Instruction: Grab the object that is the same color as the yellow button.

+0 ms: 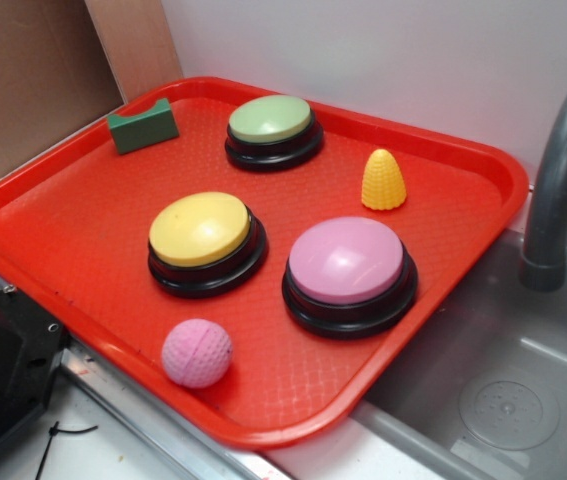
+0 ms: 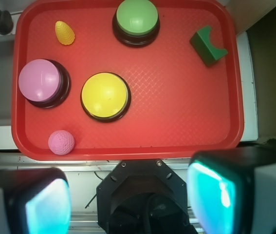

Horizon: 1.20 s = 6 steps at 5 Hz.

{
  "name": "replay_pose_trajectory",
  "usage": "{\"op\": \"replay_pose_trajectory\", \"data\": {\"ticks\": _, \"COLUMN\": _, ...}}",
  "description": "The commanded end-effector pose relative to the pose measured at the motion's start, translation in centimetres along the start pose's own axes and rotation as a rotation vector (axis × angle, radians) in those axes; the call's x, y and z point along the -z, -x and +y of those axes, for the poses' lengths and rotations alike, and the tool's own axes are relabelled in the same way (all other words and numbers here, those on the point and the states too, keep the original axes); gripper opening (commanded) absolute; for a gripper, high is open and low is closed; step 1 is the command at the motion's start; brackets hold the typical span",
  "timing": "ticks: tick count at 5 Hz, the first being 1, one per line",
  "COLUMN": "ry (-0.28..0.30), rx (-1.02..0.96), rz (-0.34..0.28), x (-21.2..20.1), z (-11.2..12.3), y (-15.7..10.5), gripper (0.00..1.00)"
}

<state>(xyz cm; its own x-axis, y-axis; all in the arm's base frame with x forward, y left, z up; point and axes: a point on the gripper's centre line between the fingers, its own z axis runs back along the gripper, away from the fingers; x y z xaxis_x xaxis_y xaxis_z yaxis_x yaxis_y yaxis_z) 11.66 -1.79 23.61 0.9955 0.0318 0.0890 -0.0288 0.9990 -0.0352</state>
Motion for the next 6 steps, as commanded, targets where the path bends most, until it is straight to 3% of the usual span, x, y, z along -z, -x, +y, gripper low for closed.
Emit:
{"op": "replay_pose_trajectory", "data": {"ticks": 1, "ry": 0.0, "rx": 0.0, "rz": 0.0, "x": 0.0, "z": 0.0, "y": 0.0, "gripper": 1.0}}
{"op": "replay_pose_trajectory", "data": {"ticks": 2, "ry": -0.012, "rx": 0.012, "rz": 0.012, "x": 1.8, "z": -0.6, "y": -2.2, "gripper": 1.0}}
{"op": "replay_pose_trajectory", "data": {"ticks": 4, "ry": -0.034, "rx": 0.062, "rz": -0.104, "x": 4.5, "z": -3.2, "y": -6.6, "gripper": 1.0}}
{"op": "replay_pose_trajectory", "data": {"ticks": 6, "ry": 0.016, "rx": -0.069, "rz": -0.171, "x": 9.1, "z": -6.2, "y": -11.7, "gripper": 1.0}}
